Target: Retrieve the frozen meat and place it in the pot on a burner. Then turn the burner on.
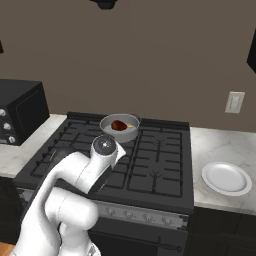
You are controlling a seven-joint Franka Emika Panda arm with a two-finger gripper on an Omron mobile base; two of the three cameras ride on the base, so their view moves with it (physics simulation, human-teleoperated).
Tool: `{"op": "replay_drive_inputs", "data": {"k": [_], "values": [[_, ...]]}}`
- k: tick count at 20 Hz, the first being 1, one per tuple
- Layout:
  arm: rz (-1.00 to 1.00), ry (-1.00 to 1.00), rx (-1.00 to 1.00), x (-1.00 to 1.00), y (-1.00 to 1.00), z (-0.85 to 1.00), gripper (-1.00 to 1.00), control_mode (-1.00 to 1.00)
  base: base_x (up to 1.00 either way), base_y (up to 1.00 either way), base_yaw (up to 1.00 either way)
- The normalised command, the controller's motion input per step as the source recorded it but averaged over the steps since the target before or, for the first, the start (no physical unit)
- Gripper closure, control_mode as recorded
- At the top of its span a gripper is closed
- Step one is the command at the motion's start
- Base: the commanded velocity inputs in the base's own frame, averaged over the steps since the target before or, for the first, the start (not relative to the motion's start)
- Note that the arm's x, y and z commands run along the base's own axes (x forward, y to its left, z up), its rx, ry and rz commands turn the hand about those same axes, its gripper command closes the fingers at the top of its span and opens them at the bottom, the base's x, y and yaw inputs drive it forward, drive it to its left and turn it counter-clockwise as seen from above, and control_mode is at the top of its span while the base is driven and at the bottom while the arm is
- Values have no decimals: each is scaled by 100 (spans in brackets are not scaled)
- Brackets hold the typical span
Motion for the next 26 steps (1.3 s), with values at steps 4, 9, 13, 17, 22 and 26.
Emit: {"op": "replay_drive_inputs", "data": {"k": [4, 9, 13, 17, 22, 26], "values": [[-31, 0, 10, -11, -36, 6, -100, -100, 0, 0, 0], [-25, -5, 12, -15, -57, 6, -100, -100, 0, 0, 0], [-17, -9, 18, -16, -69, -13, -100, -100, 0, 0, 0], [-12, -11, 21, -33, -65, -19, -100, -100, 0, 0, 0], [-10, -17, 22, -49, -63, -48, -100, -100, 0, 0, 0], [-7, -35, 15, -68, -32, -47, -100, -100, 0, 0, 0]]}}
